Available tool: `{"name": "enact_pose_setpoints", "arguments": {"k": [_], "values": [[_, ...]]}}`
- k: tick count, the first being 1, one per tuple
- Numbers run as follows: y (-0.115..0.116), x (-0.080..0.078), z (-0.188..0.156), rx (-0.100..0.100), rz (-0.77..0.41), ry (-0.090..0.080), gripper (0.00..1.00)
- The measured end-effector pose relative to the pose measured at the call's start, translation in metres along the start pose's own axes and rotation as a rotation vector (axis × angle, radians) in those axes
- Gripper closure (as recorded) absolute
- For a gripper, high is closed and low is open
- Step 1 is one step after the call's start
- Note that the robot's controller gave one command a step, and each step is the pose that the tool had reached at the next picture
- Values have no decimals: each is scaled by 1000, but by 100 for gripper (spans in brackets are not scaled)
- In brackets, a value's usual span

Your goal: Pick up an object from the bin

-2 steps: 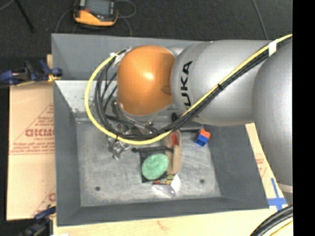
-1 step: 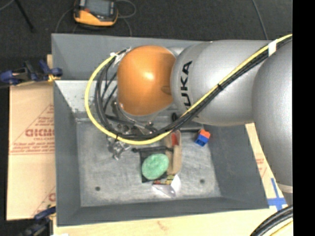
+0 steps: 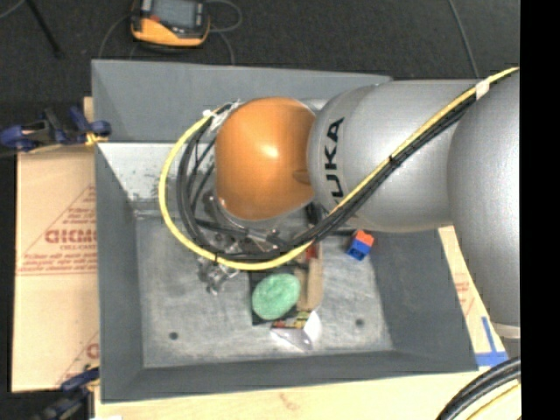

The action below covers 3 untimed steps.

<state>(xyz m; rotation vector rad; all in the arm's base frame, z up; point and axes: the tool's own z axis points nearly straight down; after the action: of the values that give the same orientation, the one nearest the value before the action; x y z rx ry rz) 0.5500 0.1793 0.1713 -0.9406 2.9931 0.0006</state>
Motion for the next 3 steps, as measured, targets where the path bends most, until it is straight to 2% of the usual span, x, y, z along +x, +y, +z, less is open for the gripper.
{"name": "enact_pose_setpoints", "arguments": {"k": [1,2,3], "values": [[-15,8,14,0,-110,2,100],[-20,10,17,0,-120,2,100],[-15,28,21,0,-182,2,100]]}}
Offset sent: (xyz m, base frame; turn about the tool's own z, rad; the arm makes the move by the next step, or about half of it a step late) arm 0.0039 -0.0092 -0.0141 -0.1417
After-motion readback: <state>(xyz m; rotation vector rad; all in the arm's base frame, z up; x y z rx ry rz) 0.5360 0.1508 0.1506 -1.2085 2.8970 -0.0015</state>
